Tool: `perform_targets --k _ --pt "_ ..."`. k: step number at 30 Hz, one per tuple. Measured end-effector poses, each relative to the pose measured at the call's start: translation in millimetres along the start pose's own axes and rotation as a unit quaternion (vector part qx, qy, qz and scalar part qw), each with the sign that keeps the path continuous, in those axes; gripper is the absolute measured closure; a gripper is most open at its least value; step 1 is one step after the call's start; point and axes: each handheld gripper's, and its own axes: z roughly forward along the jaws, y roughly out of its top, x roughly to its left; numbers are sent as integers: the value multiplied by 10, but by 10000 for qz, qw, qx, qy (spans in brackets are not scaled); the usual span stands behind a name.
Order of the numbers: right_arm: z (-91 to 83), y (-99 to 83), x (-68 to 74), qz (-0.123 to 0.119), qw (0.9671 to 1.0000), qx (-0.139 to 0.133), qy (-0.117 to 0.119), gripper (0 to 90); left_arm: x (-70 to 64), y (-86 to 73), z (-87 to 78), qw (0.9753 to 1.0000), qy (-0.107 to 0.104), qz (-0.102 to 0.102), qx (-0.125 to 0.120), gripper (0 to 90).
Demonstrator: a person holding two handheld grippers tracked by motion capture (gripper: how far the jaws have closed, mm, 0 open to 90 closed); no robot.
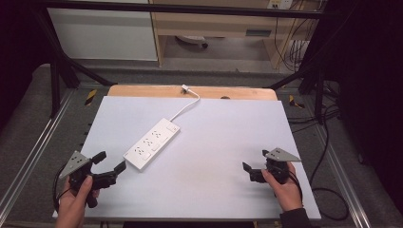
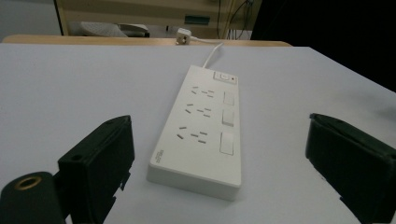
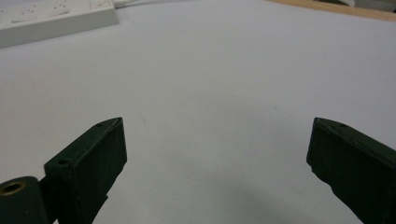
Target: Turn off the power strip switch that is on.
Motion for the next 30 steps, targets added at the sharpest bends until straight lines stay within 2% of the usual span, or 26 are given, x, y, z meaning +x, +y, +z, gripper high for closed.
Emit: perform_targets --k 2,7,17,22,28,30 --pt "31 -2 -37 50 10000 72 -44 53 -10 2 -4 10000 -26 18 -8 78" --pt "2 6 -42 78 10000 -5 -60 51 -15 2 9 10000 -26 61 28 78" --pt "27 21 -5 -50 10000 22 -5 44 -42 6 1 9999 -33 109 -17 78" --pt "23 22 -4 -81 10000 32 -28 42 -76 12 10 9997 -113 229 -49 73" --pt "46 25 20 -113 9999 76 -25 37 -91 20 0 9996 -185 152 -170 73" --pt "46 25 22 -118 9999 80 -25 37 -103 23 -3 9995 -190 192 -177 73"
